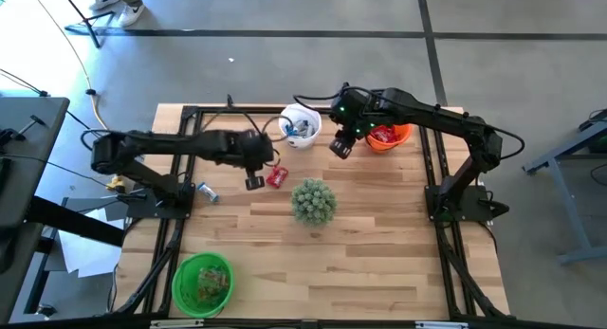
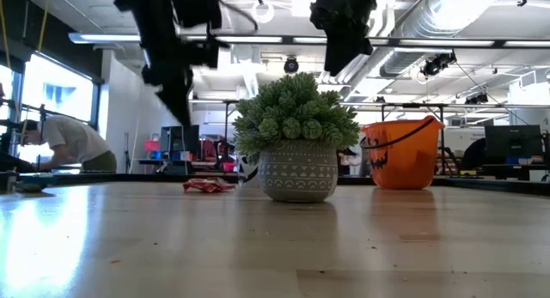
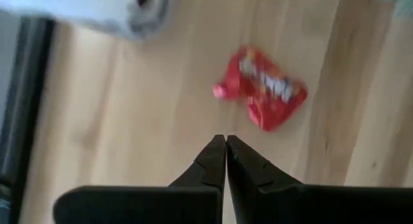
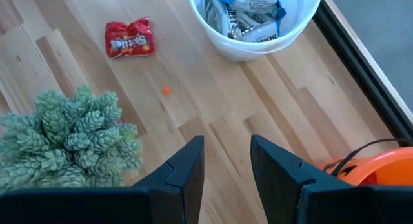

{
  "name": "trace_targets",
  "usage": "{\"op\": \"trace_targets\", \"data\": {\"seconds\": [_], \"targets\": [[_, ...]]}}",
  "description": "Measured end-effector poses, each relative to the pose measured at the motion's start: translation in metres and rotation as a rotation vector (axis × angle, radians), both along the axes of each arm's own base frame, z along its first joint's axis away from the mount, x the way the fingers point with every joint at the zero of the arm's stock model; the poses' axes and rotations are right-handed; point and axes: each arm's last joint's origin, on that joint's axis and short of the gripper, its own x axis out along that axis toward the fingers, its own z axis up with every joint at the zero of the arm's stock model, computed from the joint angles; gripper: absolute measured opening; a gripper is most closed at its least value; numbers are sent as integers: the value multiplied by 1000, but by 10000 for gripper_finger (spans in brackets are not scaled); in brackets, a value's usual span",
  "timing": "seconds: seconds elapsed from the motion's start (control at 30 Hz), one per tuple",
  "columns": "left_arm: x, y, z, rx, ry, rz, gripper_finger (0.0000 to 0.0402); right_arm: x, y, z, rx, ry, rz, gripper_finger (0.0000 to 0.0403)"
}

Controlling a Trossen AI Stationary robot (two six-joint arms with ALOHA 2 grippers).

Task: Sort candy
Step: Put the red candy into the orange bucket

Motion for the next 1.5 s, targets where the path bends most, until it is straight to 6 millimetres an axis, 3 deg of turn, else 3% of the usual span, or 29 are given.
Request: {"op": "trace_targets", "data": {"seconds": [0.23,0.5,1.17,1.5], "targets": [[14,2,-47,-71,113,6,36,-2,1,-1,7,23,1,122],[28,2,-77,-142,152,-13,87,-5,2,-3,22,62,-2,122],[43,7,-74,-94,-11,47,141,-6,3,-3,48,65,-16,122],[46,10,-91,-73,31,132,143,-7,4,-4,64,76,-11,122]]}}
